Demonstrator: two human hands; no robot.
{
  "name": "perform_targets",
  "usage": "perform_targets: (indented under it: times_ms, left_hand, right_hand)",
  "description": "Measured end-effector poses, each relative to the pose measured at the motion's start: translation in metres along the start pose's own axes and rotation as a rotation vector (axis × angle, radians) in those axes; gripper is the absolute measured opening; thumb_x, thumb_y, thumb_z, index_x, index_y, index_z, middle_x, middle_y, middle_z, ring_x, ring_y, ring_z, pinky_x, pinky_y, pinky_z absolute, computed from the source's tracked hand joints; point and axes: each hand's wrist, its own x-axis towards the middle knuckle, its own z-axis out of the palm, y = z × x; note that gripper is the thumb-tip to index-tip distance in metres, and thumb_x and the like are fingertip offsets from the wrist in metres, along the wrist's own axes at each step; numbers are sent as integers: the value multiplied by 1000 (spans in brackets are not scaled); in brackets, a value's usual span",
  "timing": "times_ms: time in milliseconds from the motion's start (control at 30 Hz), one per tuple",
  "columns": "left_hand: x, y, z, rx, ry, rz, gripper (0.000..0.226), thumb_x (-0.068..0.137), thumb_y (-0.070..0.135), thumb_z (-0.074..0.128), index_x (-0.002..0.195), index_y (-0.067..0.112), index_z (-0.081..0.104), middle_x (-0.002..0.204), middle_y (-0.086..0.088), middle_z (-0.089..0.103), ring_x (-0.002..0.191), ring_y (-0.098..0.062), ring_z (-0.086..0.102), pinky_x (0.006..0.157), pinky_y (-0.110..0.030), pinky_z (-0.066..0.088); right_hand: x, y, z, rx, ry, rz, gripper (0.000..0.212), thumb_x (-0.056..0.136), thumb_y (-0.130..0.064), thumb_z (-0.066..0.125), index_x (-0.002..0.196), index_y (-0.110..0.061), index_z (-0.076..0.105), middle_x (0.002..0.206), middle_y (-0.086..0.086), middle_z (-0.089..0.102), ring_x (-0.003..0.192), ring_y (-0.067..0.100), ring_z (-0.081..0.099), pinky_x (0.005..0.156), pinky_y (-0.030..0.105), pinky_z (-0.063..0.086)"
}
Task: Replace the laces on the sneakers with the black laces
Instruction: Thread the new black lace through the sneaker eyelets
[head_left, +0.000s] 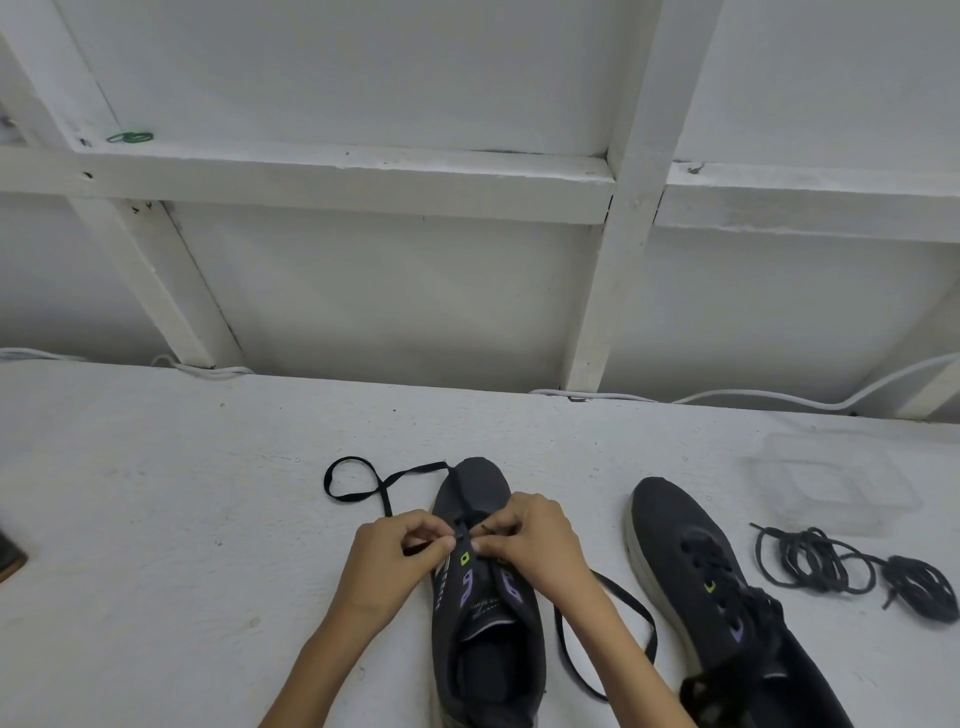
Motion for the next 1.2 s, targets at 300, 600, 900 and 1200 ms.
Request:
perform_targets:
  times_ms: [300,600,900,1200]
  left_hand:
    - [4,10,-6,186,-70,28,12,79,17,73,74,28,73,73,16,71,78,3,66,73,-11,49]
    - [18,34,-5,464,-166,80,8,78,19,67,79,20,75,79,5,73,80,-9,67,80,-31,53]
    - [25,37,-3,556,-236,64,13,83,19,63,85,17,75,85,2,74,84,-11,66,76,-25,51]
    - [26,21,-5,333,-221,24,19,77,16,78,74,30,66,73,8,70,70,-2,64,72,-22,51]
  right_hand:
    - [2,5,4,75,7,-5,13,74,-22,81,87,-25,80,65,-16,59,71,0,59,78,31,51]
    - [4,9,6,78,18,-39,16,75,-18,80,89,-25,80,67,-17,58,74,1,58,79,35,51]
    - [6,13,8,115,14,-45,17,74,-17,80,87,-27,80,78,-13,58,81,8,59,79,34,50]
    - [3,8,5,39,-17,-13,13,76,-22,78,88,-27,80,68,-16,61,82,10,63,79,37,52]
